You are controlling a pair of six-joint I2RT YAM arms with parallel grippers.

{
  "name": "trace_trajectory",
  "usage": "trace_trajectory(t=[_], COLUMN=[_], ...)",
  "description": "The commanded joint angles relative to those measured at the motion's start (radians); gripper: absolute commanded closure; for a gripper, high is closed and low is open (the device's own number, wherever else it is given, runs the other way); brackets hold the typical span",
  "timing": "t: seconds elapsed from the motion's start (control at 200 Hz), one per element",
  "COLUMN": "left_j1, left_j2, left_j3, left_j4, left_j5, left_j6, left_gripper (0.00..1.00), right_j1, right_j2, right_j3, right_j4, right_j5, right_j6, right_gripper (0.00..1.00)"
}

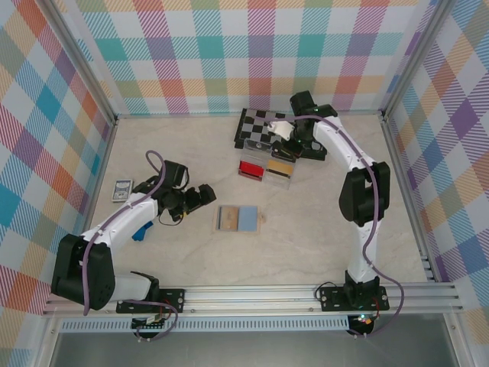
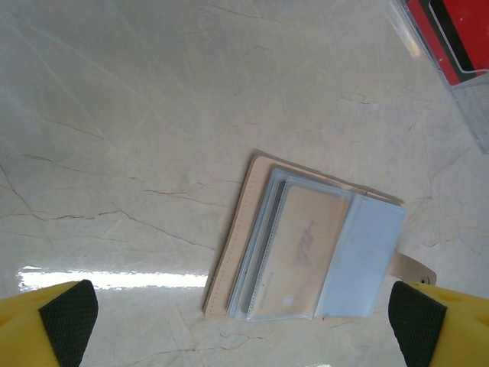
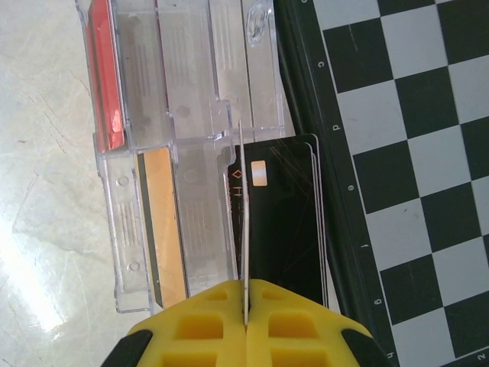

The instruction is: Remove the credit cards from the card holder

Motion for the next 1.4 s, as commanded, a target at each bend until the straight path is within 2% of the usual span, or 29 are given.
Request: trace_trajectory(t=[0.0, 0.38, 0.66, 1.04, 1.395], left_j1=[0.015, 0.015, 0.015, 0.015, 0.015], left_j2=[0.014, 0.043, 0.058, 0.068, 0.079], left_j3=[-0.014, -0.022, -0.021, -0.024, -0.028], left_j4=[0.014, 0.027, 0.034, 0.037, 0.046], left_j5=[0.018, 0.033, 0.044, 0.051, 0.058], left_j6=[0.009, 0.009, 0.008, 0.011, 0.009], left_gripper=[0.00, 0.00, 0.00, 0.00, 0.00], right_j1=[-0.013, -0.013, -0.013, -0.018, -0.036], right_j2=[0.012, 0.047, 0.019, -0.007, -0.052], right_j3=[0.016, 0.011, 0.048, 0.039, -0.008], right_j4=[-0.028, -0.013, -0.030, -0.009, -0.016], right_j5=[0.003, 0.010, -0.028, 0.030, 0.013], right_j6=[-0.031, -0.014, -0.020, -0.039, -0.060], right_gripper=[1.00, 1.00, 1.00, 1.00, 1.00])
